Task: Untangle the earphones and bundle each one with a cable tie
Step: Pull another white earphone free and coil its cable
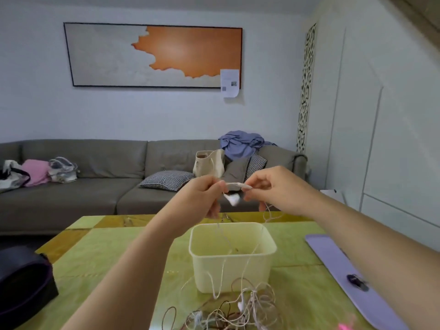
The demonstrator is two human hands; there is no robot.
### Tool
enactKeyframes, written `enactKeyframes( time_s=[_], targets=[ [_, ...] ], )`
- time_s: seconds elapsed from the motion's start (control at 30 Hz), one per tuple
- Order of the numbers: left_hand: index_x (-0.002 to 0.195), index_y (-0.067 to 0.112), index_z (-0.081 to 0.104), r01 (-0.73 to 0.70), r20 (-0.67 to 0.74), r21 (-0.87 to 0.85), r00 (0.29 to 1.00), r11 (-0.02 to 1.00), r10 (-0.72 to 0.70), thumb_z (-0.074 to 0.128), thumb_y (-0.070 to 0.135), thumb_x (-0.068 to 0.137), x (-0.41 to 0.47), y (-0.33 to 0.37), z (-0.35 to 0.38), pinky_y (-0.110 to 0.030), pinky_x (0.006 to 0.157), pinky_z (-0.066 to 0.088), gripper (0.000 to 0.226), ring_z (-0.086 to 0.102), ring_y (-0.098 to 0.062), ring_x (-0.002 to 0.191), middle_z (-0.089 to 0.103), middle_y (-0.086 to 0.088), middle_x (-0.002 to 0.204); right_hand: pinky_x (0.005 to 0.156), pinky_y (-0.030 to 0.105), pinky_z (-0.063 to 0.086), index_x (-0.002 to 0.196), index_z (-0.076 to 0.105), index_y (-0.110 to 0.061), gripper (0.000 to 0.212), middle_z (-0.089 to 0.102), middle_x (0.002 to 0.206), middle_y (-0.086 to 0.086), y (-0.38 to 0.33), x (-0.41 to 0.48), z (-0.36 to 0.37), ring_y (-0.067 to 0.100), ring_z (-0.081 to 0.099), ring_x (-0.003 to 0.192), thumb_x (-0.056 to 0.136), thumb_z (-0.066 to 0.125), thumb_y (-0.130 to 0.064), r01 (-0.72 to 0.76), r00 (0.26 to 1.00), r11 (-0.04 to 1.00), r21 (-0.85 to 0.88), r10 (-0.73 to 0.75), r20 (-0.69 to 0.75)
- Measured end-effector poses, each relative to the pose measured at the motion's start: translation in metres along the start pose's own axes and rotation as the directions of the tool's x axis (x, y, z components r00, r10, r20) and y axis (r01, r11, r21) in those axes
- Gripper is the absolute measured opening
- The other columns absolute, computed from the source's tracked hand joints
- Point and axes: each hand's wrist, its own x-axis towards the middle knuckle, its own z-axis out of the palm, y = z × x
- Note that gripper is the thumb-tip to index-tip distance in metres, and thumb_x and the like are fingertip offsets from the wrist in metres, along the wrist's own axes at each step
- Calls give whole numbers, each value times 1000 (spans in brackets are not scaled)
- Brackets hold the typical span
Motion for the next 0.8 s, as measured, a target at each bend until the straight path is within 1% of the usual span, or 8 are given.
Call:
enactKeyframes(
  time_s=[0.13, 0.3, 0.43, 0.5, 0.57, 0.63, 0.7, 0.8],
  targets=[
    [86, 14, 66, -54, 0, -33, 999, 998, 54, 45, 36, 97, 5, -18, -6, -24, 46, 24, 31, 27, -10, 44, 32, 4, 51, 57, 17, 47, 77, 68, -33, 11, 68, 67, -15, 20, -4, 0, -4, 55, 57, 85, 69, -25, -15, 995, 998, 58, 20, -96],
    [66, 21, 66, -47, -88, -81, 995, 996, 40, 56, 31, 92, 13, -32, -13, -24, 46, 23, 30, 25, -11, 46, 31, 5, 50, 55, 4, 37, 87, 72, -29, 11, 69, 75, -13, 34, -9, 0, -10, 53, 60, 91, 61, -28, -52, 994, 990, 131, 64, -86],
    [58, 20, 49, -29, -232, -108, 973, 994, 3, 58, 36, 90, 26, -41, -11, -23, 45, 23, 37, 25, -11, 46, 31, 6, 50, 56, 8, 34, 94, 72, -23, 24, 66, 73, -12, 45, -6, 5, -7, 49, 53, 98, 49, -24, -43, 985, 974, 223, 79, -154],
    [52, 20, 48, 17, -223, -53, 974, 998, -28, 55, 34, 93, 29, -45, -5, -26, 50, 24, 43, 27, -12, 47, 33, 7, 47, 52, 12, 32, 90, 71, -21, 25, 65, 71, -9, 50, -3, 10, 0, 43, 49, 98, 47, -22, -35, 965, 920, 391, 133, -226],
    [57, 16, 50, 110, -77, -56, 990, 992, -114, 50, 31, 96, 27, -48, 4, -27, 55, 37, 41, 40, -13, 47, 42, 4, 50, 45, 15, 30, 85, 70, -17, 28, 65, 69, -4, 49, 1, 16, 4, 38, 49, 99, 46, -20, -21, 949, 772, 635, 214, -229],
    [71, 8, 58, 224, 152, -172, 968, 959, -198, 45, 28, 98, 22, -49, 17, -32, 67, 52, 36, 59, -17, 56, 55, -3, 62, 43, 17, 28, 81, 70, -14, 32, 66, 67, -3, 48, 4, 21, 8, 37, 49, 99, 45, -21, -16, 947, 663, 749, 250, -201],
    [90, 5, 63, 315, 298, -336, 930, 888, -217, 48, 30, 95, 17, -48, 29, -33, 70, 57, 30, 65, -21, 63, 62, -8, 73, 44, 20, 25, 78, 70, -12, 34, 67, 67, -1, 47, 8, 25, 8, 36, 48, 99, 45, -23, -25, 955, 645, 764, 241, -172],
    [99, 8, 68, 387, 404, -525, 897, 758, -179, 54, 36, 80, 16, -48, 39, -26, 56, 52, 37, 52, -12, 52, 64, -5, 76, 45, 19, 28, 77, 70, -12, 33, 67, 65, -1, 47, 12, 29, 6, 38, 45, 98, 47, -23, -74, 955, 642, 763, 267, -131]
  ],
)
